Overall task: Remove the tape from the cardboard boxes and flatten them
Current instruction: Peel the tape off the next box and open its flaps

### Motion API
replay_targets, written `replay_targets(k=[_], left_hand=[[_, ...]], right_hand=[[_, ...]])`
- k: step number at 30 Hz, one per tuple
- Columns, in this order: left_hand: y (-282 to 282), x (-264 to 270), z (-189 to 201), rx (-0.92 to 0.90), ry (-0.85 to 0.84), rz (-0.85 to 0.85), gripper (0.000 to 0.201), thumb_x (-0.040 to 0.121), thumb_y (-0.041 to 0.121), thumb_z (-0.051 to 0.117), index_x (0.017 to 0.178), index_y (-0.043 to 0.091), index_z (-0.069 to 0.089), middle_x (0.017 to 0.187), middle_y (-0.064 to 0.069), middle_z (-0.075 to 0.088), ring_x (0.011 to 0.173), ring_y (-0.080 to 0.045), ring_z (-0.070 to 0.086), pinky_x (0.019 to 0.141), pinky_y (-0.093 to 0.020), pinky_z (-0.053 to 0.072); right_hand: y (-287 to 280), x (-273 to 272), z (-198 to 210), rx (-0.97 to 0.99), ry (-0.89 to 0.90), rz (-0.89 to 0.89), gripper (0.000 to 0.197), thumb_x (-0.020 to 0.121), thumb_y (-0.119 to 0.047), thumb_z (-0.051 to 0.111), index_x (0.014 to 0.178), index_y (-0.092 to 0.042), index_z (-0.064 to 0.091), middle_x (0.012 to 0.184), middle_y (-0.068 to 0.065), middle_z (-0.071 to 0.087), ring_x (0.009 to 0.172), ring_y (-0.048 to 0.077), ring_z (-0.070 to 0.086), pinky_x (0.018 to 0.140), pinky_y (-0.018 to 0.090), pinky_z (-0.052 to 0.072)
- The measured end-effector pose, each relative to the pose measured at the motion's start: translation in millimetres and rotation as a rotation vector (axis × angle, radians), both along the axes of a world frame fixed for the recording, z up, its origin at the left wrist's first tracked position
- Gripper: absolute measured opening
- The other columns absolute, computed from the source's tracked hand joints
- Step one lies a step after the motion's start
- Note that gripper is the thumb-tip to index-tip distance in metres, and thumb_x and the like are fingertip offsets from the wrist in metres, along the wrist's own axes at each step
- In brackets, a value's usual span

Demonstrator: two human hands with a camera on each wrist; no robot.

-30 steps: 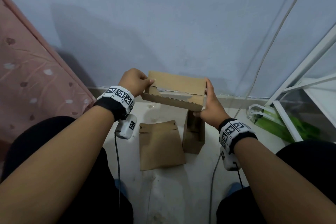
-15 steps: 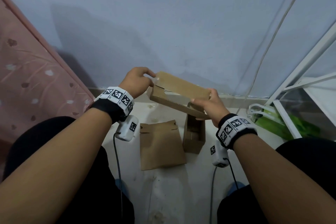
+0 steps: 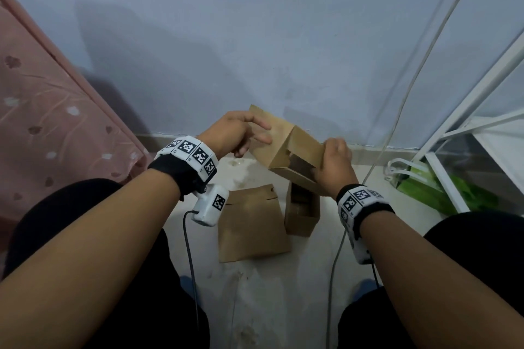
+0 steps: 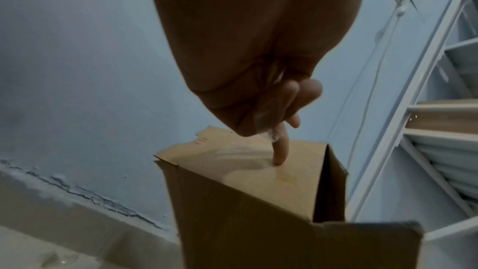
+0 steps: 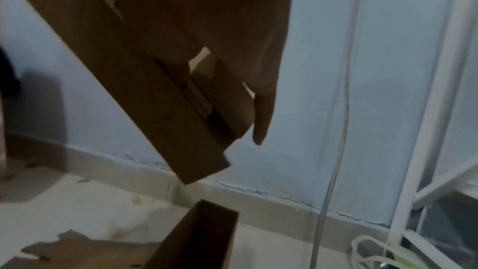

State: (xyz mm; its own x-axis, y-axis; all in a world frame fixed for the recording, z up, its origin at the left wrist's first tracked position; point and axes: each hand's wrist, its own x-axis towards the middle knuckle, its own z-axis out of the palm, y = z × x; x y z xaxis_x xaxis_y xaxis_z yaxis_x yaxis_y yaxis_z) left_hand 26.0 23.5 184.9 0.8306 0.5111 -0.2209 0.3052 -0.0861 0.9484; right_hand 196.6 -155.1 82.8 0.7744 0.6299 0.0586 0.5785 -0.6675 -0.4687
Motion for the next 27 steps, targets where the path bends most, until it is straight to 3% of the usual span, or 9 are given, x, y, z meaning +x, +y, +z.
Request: replay_targets(k=[2, 4, 8, 11, 15, 22, 25, 27], left_hand=[[0.9, 2.2, 2.3, -0.027, -0.005, 0.016, 0.05, 0.076, -0.012, 0.025, 0.103, 0.007, 0.062, 0.088, -0.017, 0.077, 0.037, -0.015, 0.035, 0.044, -0.022, 0.031], [3.3, 5.2, 1.2, -0.07, -0.022, 0.053, 0.049, 0.078, -0.014, 0.025, 0.105, 0.005, 0.062, 0.088, -0.018, 0.077, 0.037, -0.015, 0.039, 0.042, -0.022, 0.034], [6.2, 11.2, -10.0, 0.034, -0.011, 0.173, 0.042, 0.087, -0.01, 0.028, 0.107, 0.008, 0.06, 0.09, -0.016, 0.067, 0.04, -0.014, 0.048, 0.045, -0.024, 0.04], [15.3, 10.2, -11.6, 0.172, -0.048, 0.281, 0.041, 0.089, -0.005, 0.029, 0.114, 0.013, 0.056, 0.097, -0.005, 0.051, 0.053, -0.018, 0.054, 0.051, -0.028, 0.045], [23.6, 11.3, -9.3, 0.211, -0.118, 0.31, 0.044, 0.084, -0.006, 0.03, 0.101, 0.015, 0.064, 0.106, -0.001, 0.057, 0.059, -0.02, 0.054, 0.059, -0.029, 0.047], [15.1, 11.7, -15.4, 0.274, -0.215, 0.479, 0.035, 0.081, -0.004, 0.037, 0.099, 0.012, 0.063, 0.104, -0.012, 0.063, 0.056, -0.014, 0.06, 0.061, -0.032, 0.055], [14.9, 11.6, -10.8, 0.243, -0.231, 0.504, 0.035, 0.076, -0.006, 0.037, 0.09, 0.008, 0.066, 0.087, -0.013, 0.066, 0.05, -0.017, 0.058, 0.053, -0.03, 0.053], [11.3, 9.4, -5.3, 0.237, -0.23, 0.437, 0.035, 0.07, -0.007, 0.035, 0.077, 0.002, 0.068, 0.072, -0.015, 0.071, 0.043, -0.016, 0.054, 0.045, -0.023, 0.044]], right_hand=[[-0.6, -0.9, -5.4, 0.006, -0.003, 0.065, 0.027, 0.09, -0.006, 0.057, 0.115, -0.007, 0.049, 0.126, 0.017, 0.05, 0.12, 0.037, 0.045, 0.092, 0.045, 0.045], [-5.9, 1.2, -13.7, 0.059, 0.005, 0.092, 0.022, 0.087, 0.002, 0.053, 0.107, -0.008, 0.051, 0.109, 0.016, 0.057, 0.102, 0.036, 0.053, 0.082, 0.042, 0.046], [-24.7, 7.9, -30.3, 0.099, 0.06, 0.029, 0.024, 0.088, 0.004, 0.053, 0.106, -0.013, 0.053, 0.096, 0.011, 0.063, 0.087, 0.032, 0.06, 0.071, 0.035, 0.045], [-25.0, 10.0, -33.4, 0.129, 0.047, 0.026, 0.03, 0.087, 0.005, 0.055, 0.109, -0.016, 0.056, 0.097, 0.009, 0.064, 0.086, 0.03, 0.06, 0.071, 0.031, 0.042], [-19.0, 7.4, -34.9, 0.193, 0.046, 0.015, 0.028, 0.087, -0.002, 0.062, 0.104, -0.023, 0.054, 0.093, 0.003, 0.064, 0.083, 0.025, 0.061, 0.069, 0.032, 0.047], [-14.6, 3.2, -28.8, 0.143, 0.008, -0.049, 0.029, 0.083, 0.01, 0.049, 0.107, -0.006, 0.055, 0.097, 0.017, 0.062, 0.087, 0.036, 0.059, 0.074, 0.043, 0.052], [-12.8, 3.0, -30.0, 0.145, -0.005, -0.07, 0.029, 0.082, 0.009, 0.048, 0.106, -0.006, 0.054, 0.097, 0.019, 0.061, 0.087, 0.038, 0.058, 0.074, 0.046, 0.052], [-13.0, 3.9, -31.4, 0.171, -0.019, -0.105, 0.026, 0.082, 0.006, 0.048, 0.104, -0.007, 0.053, 0.095, 0.018, 0.061, 0.085, 0.038, 0.058, 0.071, 0.046, 0.053]])
